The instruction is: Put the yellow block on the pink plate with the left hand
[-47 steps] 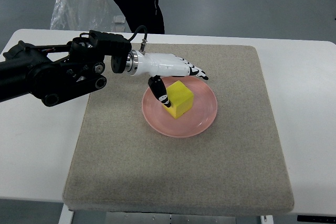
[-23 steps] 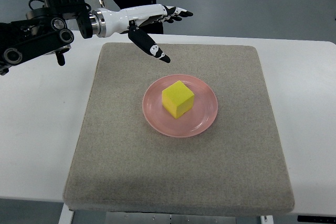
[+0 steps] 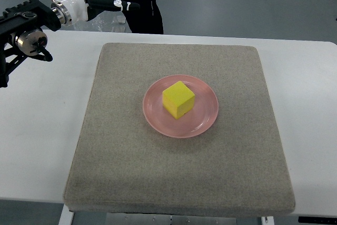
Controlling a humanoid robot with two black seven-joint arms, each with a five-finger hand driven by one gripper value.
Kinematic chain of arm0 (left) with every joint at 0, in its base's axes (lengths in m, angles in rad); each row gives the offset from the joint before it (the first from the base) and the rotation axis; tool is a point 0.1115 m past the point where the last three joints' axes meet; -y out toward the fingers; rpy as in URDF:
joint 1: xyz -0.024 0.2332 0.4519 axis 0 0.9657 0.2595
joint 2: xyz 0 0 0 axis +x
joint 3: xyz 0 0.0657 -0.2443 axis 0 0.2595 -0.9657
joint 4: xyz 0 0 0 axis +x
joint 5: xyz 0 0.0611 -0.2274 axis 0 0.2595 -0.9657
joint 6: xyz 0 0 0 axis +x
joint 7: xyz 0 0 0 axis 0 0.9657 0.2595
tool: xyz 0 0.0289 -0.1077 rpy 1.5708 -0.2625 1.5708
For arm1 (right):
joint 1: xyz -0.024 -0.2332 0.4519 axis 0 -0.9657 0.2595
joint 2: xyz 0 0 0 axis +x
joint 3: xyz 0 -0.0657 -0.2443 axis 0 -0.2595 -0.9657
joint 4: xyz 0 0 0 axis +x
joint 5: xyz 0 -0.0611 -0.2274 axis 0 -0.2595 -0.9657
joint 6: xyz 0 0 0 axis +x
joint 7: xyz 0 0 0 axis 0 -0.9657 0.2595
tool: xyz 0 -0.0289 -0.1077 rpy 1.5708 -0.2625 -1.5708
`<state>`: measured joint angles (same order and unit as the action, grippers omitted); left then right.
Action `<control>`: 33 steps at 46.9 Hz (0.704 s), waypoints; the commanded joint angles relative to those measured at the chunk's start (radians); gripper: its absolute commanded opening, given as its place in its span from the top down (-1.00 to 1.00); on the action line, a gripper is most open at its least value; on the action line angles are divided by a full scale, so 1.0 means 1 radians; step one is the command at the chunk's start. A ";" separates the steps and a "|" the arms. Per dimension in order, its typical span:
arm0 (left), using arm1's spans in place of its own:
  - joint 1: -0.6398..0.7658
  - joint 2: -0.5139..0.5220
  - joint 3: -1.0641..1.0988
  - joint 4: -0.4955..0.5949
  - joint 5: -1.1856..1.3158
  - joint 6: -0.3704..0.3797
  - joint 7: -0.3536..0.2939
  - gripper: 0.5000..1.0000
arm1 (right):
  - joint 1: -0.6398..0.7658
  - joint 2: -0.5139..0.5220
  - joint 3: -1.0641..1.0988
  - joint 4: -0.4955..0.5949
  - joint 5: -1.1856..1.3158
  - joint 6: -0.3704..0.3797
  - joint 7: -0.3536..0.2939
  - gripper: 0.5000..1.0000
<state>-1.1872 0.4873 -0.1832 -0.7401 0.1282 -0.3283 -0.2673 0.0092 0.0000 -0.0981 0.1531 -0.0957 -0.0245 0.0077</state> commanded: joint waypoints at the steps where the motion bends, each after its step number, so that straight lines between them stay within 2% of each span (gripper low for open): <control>1: 0.041 0.001 -0.019 0.013 -0.057 -0.072 0.010 -0.99 | 0.000 0.000 0.000 0.000 -0.001 0.000 0.000 -0.69; 7: 0.098 0.002 -0.073 0.048 -0.151 -0.187 0.085 -0.99 | 0.000 0.000 0.000 0.000 -0.001 0.000 0.000 -0.69; 13: 0.152 0.005 -0.162 0.079 -0.286 -0.259 0.203 -0.99 | 0.000 0.000 0.000 0.000 -0.001 0.000 0.000 -0.69; 18: 0.175 0.002 -0.219 0.100 -0.354 -0.275 0.275 -0.99 | 0.000 0.000 0.000 0.000 -0.001 0.000 0.000 -0.69; 33: 0.204 0.002 -0.272 0.105 -0.421 -0.283 0.381 -0.99 | 0.000 0.000 0.000 0.000 0.001 0.000 0.000 -0.69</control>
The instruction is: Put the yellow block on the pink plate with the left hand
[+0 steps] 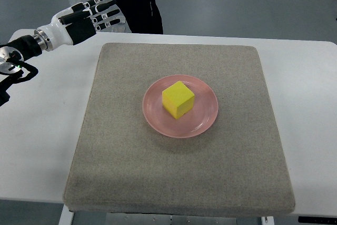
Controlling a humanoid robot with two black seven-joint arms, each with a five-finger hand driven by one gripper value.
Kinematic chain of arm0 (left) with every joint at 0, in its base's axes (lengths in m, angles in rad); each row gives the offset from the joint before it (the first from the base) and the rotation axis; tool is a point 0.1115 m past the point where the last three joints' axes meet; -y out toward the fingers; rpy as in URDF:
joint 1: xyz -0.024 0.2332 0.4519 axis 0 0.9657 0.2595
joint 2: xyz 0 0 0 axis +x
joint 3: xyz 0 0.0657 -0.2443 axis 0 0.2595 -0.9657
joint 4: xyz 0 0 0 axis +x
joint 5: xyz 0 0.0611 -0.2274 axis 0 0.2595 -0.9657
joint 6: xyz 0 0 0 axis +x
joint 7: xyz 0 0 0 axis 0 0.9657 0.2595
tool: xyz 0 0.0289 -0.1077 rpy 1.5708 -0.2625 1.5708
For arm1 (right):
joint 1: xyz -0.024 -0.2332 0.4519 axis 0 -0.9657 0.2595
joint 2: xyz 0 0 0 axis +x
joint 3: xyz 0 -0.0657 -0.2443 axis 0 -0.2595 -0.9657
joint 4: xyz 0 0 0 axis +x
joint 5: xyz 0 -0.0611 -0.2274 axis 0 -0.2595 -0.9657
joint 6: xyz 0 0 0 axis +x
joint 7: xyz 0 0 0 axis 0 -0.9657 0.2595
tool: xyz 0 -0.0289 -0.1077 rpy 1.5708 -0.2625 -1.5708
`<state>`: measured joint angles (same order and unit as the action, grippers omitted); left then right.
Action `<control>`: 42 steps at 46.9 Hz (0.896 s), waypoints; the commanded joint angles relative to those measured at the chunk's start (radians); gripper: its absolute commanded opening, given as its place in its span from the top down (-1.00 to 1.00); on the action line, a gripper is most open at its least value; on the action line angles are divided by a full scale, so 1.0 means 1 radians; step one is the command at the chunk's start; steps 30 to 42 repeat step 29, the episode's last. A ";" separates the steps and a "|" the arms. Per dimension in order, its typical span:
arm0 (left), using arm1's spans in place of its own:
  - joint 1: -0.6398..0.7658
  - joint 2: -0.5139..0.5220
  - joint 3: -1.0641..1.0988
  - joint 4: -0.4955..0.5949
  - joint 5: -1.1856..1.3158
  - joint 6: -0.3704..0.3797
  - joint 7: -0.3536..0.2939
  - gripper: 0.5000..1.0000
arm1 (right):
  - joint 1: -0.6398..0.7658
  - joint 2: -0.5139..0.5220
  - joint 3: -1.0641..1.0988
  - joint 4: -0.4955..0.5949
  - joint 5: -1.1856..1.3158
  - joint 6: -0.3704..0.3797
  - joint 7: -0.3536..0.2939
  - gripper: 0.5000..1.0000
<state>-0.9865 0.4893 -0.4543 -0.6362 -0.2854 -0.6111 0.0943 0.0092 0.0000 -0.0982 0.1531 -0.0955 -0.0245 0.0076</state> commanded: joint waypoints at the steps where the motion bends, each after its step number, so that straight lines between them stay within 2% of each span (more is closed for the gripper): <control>1: 0.003 0.000 -0.001 0.003 -0.009 0.000 0.021 -0.99 | 0.000 0.000 0.002 0.000 0.000 0.002 0.000 -0.69; 42: 0.009 -0.003 -0.004 0.004 -0.011 0.000 0.022 -0.99 | 0.000 0.000 0.002 0.008 -0.001 0.002 0.002 -0.69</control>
